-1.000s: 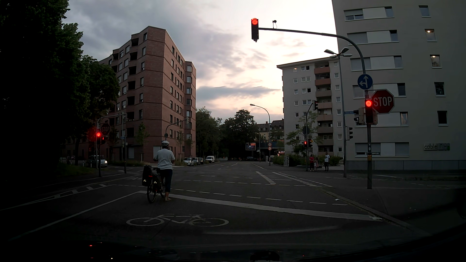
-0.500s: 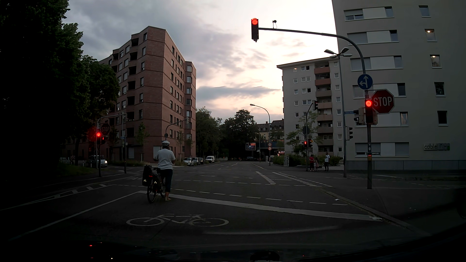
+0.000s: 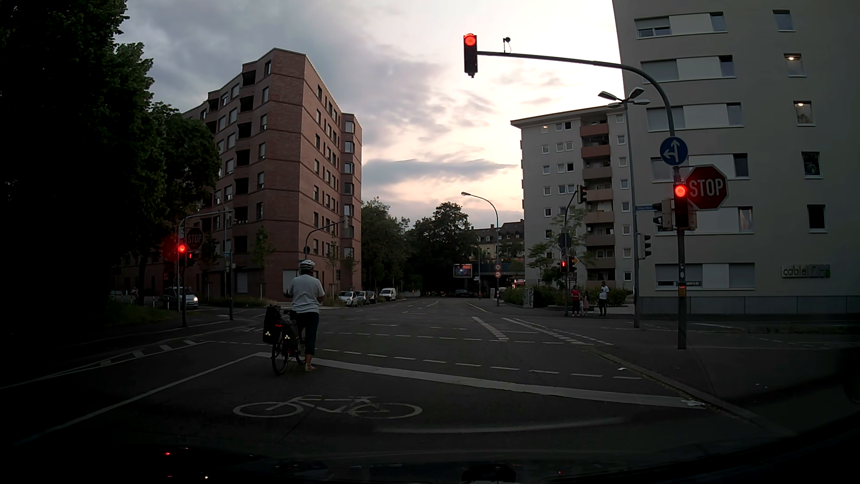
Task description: Follow the waypoints while adhering to traffic rules and regulations
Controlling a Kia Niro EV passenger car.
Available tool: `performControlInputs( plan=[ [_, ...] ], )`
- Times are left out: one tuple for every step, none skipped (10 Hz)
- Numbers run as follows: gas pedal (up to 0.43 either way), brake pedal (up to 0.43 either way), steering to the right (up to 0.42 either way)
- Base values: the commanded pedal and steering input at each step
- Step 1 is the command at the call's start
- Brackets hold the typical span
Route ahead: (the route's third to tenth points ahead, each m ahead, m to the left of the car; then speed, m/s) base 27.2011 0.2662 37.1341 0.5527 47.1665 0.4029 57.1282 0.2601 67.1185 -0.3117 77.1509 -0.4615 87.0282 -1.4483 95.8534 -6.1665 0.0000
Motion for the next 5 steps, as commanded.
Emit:
performControlInputs(
  plan=[
    [0.000,0.220,-0.008],
    [0.000,0.226,-0.008],
    [0.000,0.226,-0.008],
    [0.000,0.226,-0.008],
    [0.000,0.226,-0.008]
  ],
)
